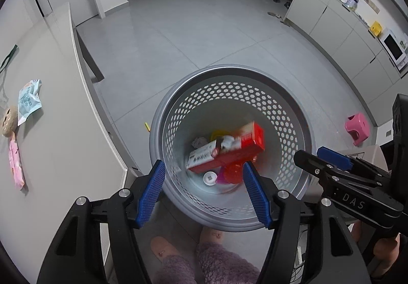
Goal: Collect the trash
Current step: 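Carry the box and bag over the wastebasket and open both grippers, then move both tools back to the plush sloth and wipes pack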
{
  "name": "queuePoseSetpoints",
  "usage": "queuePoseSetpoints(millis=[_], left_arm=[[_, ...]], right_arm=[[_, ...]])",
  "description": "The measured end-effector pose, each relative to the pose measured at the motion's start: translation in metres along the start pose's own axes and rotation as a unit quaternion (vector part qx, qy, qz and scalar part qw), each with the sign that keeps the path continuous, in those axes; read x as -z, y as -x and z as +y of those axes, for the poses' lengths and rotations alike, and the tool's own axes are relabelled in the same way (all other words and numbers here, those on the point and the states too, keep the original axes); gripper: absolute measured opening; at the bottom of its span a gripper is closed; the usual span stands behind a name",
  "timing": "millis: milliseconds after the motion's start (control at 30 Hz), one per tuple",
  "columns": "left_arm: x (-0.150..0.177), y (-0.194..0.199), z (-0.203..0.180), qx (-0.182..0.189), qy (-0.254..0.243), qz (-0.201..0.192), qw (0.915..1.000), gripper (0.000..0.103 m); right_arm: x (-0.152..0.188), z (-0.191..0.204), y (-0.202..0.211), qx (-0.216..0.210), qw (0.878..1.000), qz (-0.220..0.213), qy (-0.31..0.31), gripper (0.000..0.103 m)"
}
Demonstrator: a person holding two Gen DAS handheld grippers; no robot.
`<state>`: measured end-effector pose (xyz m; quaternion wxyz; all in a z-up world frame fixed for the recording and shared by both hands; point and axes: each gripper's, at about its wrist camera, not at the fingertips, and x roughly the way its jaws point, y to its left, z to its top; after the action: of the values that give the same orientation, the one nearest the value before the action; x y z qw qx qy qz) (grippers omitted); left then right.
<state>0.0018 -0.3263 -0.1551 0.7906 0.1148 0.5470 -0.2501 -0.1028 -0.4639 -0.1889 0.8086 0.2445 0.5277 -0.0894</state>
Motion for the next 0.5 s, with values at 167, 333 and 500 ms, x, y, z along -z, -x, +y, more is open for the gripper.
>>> queuePoseSetpoints(millis=[167, 333, 500], left_arm=[[0.0, 0.009, 0.005, -0.004, 0.008, -0.012, 0.9999, 0.062], [-0.002, 0.022, 0.021, -0.01, 0.027, -0.026, 0.9992, 0.064], [-0.001, 0.038, 0.046, -0.025, 0.058, -0.044, 0.997, 0.066]], right_arm=[[-0.001, 0.007, 0.005, 0.0, 1.0, -0.003, 0.01, 0.06], [-0.004, 0.019, 0.011, -0.002, 1.0, -0.008, 0.022, 0.06], [-0.009, 0.046, 0.014, -0.009, 0.999, -0.012, 0.046, 0.06]])
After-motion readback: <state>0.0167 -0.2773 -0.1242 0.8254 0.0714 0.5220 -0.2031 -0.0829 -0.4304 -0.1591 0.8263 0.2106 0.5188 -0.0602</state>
